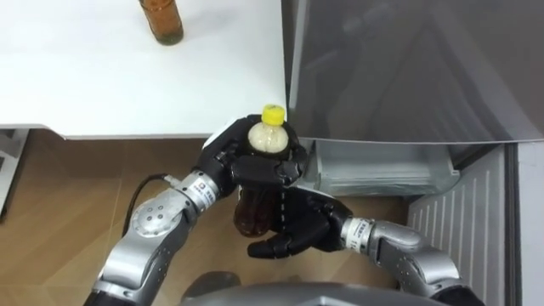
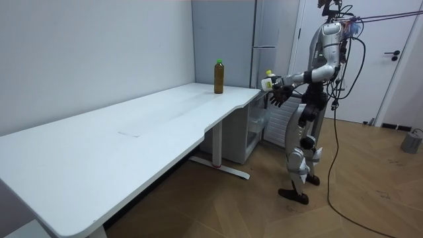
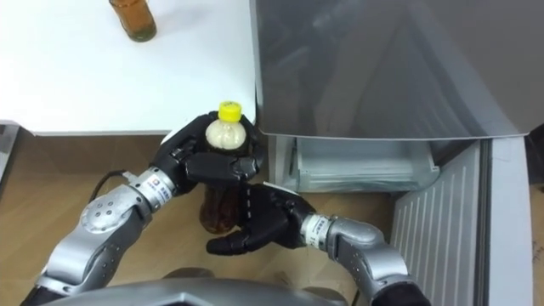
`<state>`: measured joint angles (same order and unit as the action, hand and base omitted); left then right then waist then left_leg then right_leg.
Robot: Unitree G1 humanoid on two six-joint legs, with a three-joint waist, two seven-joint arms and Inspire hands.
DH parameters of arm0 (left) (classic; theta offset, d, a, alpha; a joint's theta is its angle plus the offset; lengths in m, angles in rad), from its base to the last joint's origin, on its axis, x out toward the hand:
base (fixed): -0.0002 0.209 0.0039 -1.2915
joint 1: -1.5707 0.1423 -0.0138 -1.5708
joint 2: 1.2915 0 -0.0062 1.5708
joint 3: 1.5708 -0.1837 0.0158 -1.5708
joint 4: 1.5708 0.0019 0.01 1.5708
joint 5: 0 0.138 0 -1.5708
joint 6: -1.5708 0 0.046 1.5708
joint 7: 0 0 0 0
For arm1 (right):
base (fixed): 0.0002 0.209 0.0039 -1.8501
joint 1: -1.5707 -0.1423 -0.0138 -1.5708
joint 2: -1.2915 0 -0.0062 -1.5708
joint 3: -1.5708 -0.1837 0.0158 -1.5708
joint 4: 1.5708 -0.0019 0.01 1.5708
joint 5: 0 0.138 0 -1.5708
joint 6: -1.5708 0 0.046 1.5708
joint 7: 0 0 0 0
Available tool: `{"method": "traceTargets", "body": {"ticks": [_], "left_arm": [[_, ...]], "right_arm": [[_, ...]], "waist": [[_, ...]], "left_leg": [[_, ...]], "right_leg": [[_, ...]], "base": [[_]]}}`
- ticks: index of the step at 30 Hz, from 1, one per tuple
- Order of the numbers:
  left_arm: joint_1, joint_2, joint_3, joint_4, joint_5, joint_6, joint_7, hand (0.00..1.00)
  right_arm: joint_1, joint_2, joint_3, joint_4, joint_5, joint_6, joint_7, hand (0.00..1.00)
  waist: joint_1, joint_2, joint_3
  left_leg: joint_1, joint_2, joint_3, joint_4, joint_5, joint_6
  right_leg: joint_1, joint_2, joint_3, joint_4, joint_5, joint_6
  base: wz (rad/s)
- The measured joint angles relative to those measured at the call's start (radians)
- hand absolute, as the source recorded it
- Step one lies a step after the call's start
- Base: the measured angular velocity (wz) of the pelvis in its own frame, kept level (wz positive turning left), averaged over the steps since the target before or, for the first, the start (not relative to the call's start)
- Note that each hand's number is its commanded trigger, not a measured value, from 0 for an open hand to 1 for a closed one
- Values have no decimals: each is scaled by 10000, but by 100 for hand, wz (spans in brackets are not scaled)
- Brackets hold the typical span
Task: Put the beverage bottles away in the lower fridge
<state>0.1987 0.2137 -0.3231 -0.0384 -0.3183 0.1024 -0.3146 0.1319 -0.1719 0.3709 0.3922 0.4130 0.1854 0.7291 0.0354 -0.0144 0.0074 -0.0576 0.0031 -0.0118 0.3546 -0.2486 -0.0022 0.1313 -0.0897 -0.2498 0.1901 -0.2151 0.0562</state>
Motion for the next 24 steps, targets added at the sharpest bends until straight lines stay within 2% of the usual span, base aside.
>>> {"method": "traceTargets", "body": {"ticks": [4, 13, 19, 22, 23, 24], "left_arm": [[-2, -4, -341, -33, -78, -9, 0, 100], [-28, -6, -539, -39, -83, 15, -36, 100], [-35, -58, -473, -29, -1028, 11, -42, 100], [-38, -15, -486, -28, -1149, 11, -126, 100], [-39, 9, -537, -26, -1141, 11, -204, 62], [-38, 14, -556, -27, -1141, 14, -217, 51]], "right_arm": [[128, -3, 49, 12, 197, 9, -627, 100], [145, -38, 394, 11, 553, 46, -1073, 100], [151, -38, 515, 11, 1000, 34, -1073, 100], [148, -53, 660, 11, 1143, 31, -1040, 100], [148, -86, 718, 11, 1145, 31, -1040, 100], [147, -134, 770, 10, 1209, 31, -1039, 100]], "waist": [[30, 63, 14], [6, 161, 43], [5, 185, 48], [4, 184, 47], [4, 186, 48], [5, 186, 48]], "left_leg": [[-14, 0, 18, -5, 0, -1], [-19, 8, 40, -19, 0, -2], [-18, 9, 40, -18, 0, -1], [-19, 14, 40, -12, 0, -1], [-28, 19, 39, -10, 0, -1], [-56, 24, 40, 0, 0, -1]], "right_leg": [[42, 1, 1, -9, 0, 0], [46, 1, 7, 0, 0, 0], [48, 2, 9, 29, 0, 0], [30, 2, 9, 65, 0, 0], [-10, 1, 13, 123, 0, 0], [-47, 1, 14, 148, 0, 0]], "base": [[0], [0], [0], [0], [0], [0]]}}
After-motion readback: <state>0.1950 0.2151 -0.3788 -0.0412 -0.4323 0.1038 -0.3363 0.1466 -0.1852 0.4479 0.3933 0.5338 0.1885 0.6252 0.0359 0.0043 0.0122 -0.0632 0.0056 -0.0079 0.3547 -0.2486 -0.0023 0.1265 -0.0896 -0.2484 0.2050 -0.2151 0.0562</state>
